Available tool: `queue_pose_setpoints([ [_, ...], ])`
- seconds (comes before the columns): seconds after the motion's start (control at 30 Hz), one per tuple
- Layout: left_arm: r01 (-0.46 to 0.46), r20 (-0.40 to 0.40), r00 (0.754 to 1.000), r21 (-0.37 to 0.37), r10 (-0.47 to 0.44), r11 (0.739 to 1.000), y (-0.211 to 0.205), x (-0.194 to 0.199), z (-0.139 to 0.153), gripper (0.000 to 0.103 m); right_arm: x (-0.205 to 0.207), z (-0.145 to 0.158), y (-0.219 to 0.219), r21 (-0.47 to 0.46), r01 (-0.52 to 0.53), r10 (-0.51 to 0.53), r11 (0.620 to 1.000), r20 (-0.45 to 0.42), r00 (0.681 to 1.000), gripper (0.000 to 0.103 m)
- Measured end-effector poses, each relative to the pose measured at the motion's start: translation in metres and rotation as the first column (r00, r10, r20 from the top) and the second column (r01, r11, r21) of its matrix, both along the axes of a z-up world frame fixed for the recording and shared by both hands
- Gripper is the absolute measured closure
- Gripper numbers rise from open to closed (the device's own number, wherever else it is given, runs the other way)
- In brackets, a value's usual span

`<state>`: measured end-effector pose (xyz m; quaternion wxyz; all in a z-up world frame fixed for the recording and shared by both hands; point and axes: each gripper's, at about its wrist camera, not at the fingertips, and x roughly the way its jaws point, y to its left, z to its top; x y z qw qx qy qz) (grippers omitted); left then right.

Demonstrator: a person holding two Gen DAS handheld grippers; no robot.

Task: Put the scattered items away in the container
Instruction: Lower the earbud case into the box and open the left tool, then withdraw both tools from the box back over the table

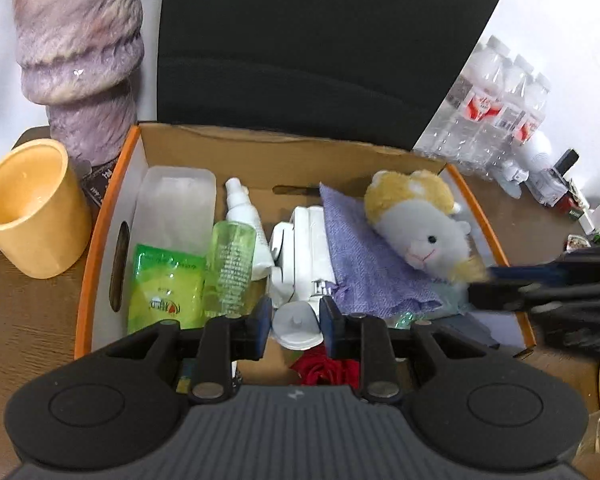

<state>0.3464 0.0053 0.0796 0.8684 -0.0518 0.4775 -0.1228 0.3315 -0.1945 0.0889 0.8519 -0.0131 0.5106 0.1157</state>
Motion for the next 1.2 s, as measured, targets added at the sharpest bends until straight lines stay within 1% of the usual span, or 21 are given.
queue_pose_setpoints([
  [0.07, -0.003, -0.016, 1.000, 0.027, 0.004, 1.000, -0.001, 0.000, -0.002, 0.076, 0.004, -0.014, 0.002, 0.037, 0.048, -0.047, 0.998, -0.034, 0.998, 0.083],
  [0.1, -0.014, -0.013, 1.000, 0.029, 0.014, 0.999, 0.000, 0.000, -0.002, 0.076, 0.006, -0.020, 0.003, 0.054, 0.073, -0.070, 0.996, -0.051, 0.996, 0.083],
  [0.13, -0.024, -0.010, 1.000, 0.032, 0.024, 0.999, 0.002, -0.001, -0.001, 0.069, 0.007, -0.025, 0.002, 0.074, 0.096, -0.092, 0.993, -0.061, 0.994, 0.082],
  [0.17, -0.035, -0.007, 0.999, 0.034, 0.035, 0.999, 0.003, -0.002, -0.001, 0.047, 0.008, -0.030, 0.001, 0.093, 0.119, -0.112, 0.989, -0.070, 0.991, 0.081],
  [0.2, -0.045, 0.001, 0.999, 0.034, 0.045, 0.998, 0.004, -0.003, 0.001, 0.034, 0.008, -0.033, 0.000, 0.105, 0.136, -0.129, 0.985, -0.074, 0.989, 0.076],
  [0.23, -0.058, 0.022, 0.998, 0.037, 0.057, 0.998, 0.006, -0.006, 0.003, 0.021, 0.008, -0.035, -0.001, 0.114, 0.154, -0.146, 0.982, -0.078, 0.986, 0.065],
  [0.27, -0.067, 0.045, 0.997, 0.056, 0.065, 0.996, 0.007, -0.008, 0.006, 0.019, 0.007, -0.035, -0.003, 0.100, 0.175, -0.168, 0.979, -0.078, 0.983, 0.048],
  [0.3, -0.070, 0.056, 0.996, 0.075, 0.065, 0.995, 0.009, -0.009, 0.009, 0.019, 0.007, -0.034, -0.004, 0.085, 0.195, -0.189, 0.977, -0.078, 0.979, 0.038],
  [0.33, -0.072, 0.053, 0.996, 0.082, 0.068, 0.994, 0.011, -0.010, 0.011, 0.017, 0.006, -0.031, -0.005, 0.061, 0.207, -0.202, 0.977, -0.073, 0.977, 0.024],
  [0.37, -0.079, 0.042, 0.996, 0.081, 0.075, 0.994, 0.014, -0.010, 0.013, 0.015, 0.004, -0.027, -0.005, 0.044, 0.209, -0.205, 0.977, -0.066, 0.976, 0.017],
  [0.47, -0.091, 0.030, 0.996, 0.090, 0.089, 0.992, 0.017, -0.012, 0.021, 0.011, -0.005, -0.014, -0.009, 0.065, 0.203, -0.199, 0.977, -0.063, 0.978, 0.015],
  [0.5, -0.092, 0.029, 0.996, 0.095, 0.090, 0.991, 0.017, -0.014, 0.024, 0.008, -0.008, -0.011, -0.010, 0.066, 0.205, -0.200, 0.977, -0.070, 0.977, 0.015],
  [0.67, -0.065, 0.000, 0.998, 0.116, 0.066, 0.991, 0.011, -0.031, 0.038, 0.002, -0.028, 0.000, -0.010, 0.032, 0.198, -0.195, 0.980, -0.080, 0.977, 0.015],
  [0.87, -0.067, -0.001, 0.998, 0.162, 0.068, 0.984, 0.005, -0.056, 0.051, 0.000, -0.052, 0.005, -0.013, 0.047, 0.202, -0.198, 0.978, -0.082, 0.977, 0.014],
  [1.0, -0.065, -0.005, 0.998, 0.201, 0.067, 0.977, 0.003, -0.074, 0.050, 0.000, -0.071, 0.011, -0.018, 0.055, 0.199, -0.195, 0.979, -0.069, 0.978, 0.013],
  [1.13, -0.054, -0.024, 0.998, 0.212, 0.061, 0.976, 0.001, -0.089, 0.049, 0.000, -0.089, 0.015, -0.024, 0.058, 0.216, -0.211, 0.975, -0.076, 0.974, 0.011],
  [1.2, -0.043, -0.024, 0.999, 0.206, 0.049, 0.978, 0.000, -0.099, 0.050, 0.000, -0.099, 0.016, -0.027, 0.057, 0.221, -0.216, 0.974, -0.087, 0.973, 0.010],
])
